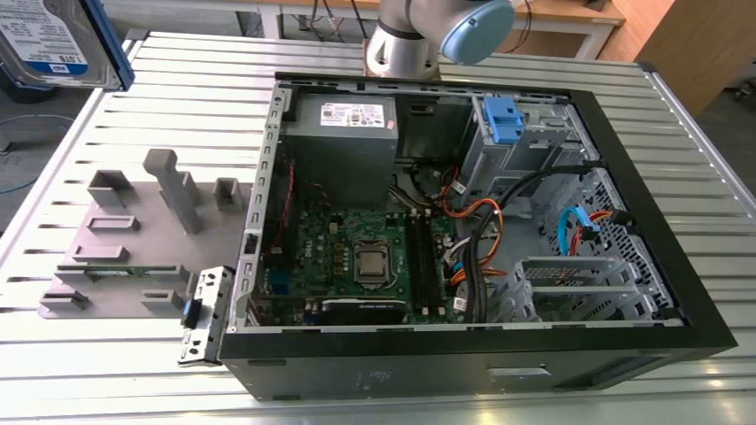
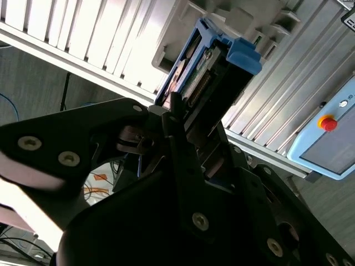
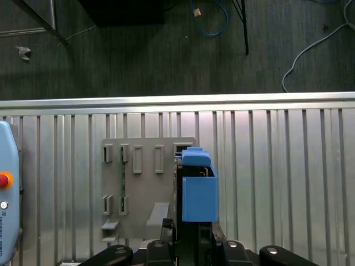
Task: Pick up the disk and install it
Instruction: 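Pick up the disk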
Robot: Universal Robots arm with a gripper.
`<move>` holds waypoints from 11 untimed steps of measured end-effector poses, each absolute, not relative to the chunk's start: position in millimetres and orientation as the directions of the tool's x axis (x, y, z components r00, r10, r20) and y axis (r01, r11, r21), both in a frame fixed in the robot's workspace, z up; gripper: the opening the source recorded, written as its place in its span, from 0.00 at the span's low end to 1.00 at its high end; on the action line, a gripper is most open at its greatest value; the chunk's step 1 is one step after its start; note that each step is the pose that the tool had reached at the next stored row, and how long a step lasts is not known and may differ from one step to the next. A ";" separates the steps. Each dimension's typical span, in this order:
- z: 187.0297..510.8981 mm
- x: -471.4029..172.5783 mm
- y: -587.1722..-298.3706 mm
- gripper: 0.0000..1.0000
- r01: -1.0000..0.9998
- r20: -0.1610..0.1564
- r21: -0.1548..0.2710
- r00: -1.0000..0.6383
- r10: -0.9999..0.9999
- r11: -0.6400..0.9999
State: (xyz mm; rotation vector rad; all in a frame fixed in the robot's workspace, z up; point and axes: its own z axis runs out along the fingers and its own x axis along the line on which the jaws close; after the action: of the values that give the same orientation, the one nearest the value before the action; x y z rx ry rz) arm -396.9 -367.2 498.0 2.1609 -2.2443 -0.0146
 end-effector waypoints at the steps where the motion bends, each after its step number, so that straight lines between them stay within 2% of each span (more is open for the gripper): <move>1: 498.1 -396.9 -367.2 0.35 -0.999 0.012 0.025 -0.038 -0.999 0.038; 11: 498.1 -390.6 -367.2 0.35 -0.999 0.012 0.025 -0.038 -0.999 0.038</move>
State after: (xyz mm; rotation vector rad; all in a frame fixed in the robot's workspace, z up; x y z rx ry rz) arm -390.6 -367.2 498.1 2.1609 -2.2442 -0.0146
